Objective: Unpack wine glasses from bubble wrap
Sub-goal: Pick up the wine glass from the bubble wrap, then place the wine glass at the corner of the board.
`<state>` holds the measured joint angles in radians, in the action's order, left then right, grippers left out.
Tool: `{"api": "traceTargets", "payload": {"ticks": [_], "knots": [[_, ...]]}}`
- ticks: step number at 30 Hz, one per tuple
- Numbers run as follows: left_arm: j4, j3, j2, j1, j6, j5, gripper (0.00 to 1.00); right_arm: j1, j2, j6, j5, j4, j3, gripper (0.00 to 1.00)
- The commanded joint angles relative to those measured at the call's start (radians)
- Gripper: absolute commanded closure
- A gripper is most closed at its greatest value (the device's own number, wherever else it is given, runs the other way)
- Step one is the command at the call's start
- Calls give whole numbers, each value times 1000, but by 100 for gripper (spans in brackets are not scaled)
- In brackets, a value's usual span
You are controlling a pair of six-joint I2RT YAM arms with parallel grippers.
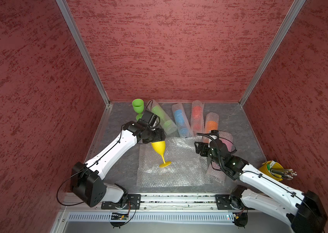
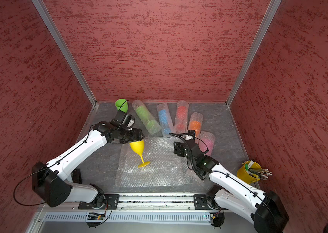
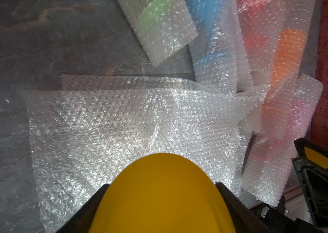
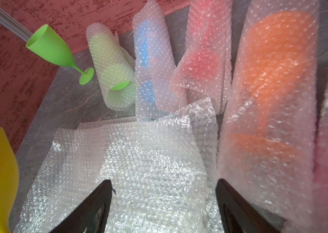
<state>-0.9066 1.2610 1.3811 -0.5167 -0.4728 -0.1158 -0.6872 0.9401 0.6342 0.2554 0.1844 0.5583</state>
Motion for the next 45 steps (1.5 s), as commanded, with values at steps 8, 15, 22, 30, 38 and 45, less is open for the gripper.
{"api": "traceTargets", "payload": {"ticks": [8, 15, 22, 30, 38, 45], "knots": [[449, -164, -214, 19, 240, 291, 29, 5, -34, -32, 26, -50, 10, 18], [844, -305, -232, 96, 368, 390, 31, 5, -32, -47, 23, -78, 2, 18], [1119, -374, -141, 202, 472, 482, 26, 5, -21, -53, 15, -134, -28, 18], [1325, -390, 5, 376, 456, 485, 26, 6, 27, -70, 5, -195, -51, 18], [1422, -298, 221, 481, 461, 502, 27, 5, 65, -97, 13, -252, -55, 18], [1463, -231, 363, 554, 384, 478, 27, 6, 95, -120, 42, -288, -52, 17]]}}
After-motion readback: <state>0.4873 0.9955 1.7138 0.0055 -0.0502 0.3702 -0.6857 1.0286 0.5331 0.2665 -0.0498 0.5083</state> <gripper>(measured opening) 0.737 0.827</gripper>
